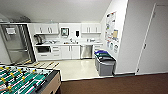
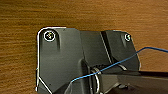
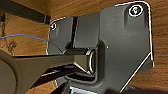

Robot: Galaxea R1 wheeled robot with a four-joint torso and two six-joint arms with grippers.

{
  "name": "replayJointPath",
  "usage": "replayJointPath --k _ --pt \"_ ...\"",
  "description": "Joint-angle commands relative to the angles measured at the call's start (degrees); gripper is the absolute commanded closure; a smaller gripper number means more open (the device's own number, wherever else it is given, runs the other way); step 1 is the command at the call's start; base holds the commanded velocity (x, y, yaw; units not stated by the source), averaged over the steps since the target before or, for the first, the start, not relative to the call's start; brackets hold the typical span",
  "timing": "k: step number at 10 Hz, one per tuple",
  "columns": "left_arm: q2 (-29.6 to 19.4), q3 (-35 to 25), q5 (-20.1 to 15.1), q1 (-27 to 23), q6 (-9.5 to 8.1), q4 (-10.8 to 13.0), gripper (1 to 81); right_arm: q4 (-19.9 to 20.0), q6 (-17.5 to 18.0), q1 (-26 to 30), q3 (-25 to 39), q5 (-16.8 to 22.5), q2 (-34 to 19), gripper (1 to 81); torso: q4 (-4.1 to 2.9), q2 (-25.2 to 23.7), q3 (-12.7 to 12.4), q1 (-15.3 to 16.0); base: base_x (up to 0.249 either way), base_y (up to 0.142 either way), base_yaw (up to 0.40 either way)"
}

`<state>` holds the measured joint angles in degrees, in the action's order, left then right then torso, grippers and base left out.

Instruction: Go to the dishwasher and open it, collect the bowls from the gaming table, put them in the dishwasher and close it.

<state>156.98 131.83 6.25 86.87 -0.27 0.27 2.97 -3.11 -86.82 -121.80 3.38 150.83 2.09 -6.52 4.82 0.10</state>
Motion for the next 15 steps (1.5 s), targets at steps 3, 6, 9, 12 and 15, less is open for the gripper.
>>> replayJointPath --k 3,6,9,12,15 --pt "-1.31 -0.34 -2.39 -3.06 -0.17 0.26 1.0 -0.25 -0.14 3.36 0.43 3.13 -1.30 1.0 0.00 -0.02 0.00 -0.02 0.194 0.000 0.000" --pt "-1.14 -0.17 -2.39 -2.98 -0.26 0.26 1.0 -0.16 -0.14 3.54 0.25 3.13 -1.30 1.0 0.00 0.00 0.00 0.00 0.199 0.000 0.000" --pt "-1.14 -0.08 -2.39 -3.06 -0.26 0.26 1.0 -0.25 -0.14 3.54 -0.01 3.22 -1.21 1.0 0.00 0.00 0.00 0.02 0.201 0.000 0.000" --pt "-1.14 -0.08 -2.39 -3.06 -0.26 0.26 1.0 -0.16 -0.14 3.54 -0.01 3.13 -1.12 1.0 0.00 0.00 0.00 0.00 0.202 0.000 0.000" --pt "-1.05 -0.08 -2.39 -3.06 -0.26 0.26 1.0 -0.25 -0.14 3.54 -0.10 3.13 -1.04 1.0 0.00 0.00 0.00 0.00 0.202 0.000 0.000"
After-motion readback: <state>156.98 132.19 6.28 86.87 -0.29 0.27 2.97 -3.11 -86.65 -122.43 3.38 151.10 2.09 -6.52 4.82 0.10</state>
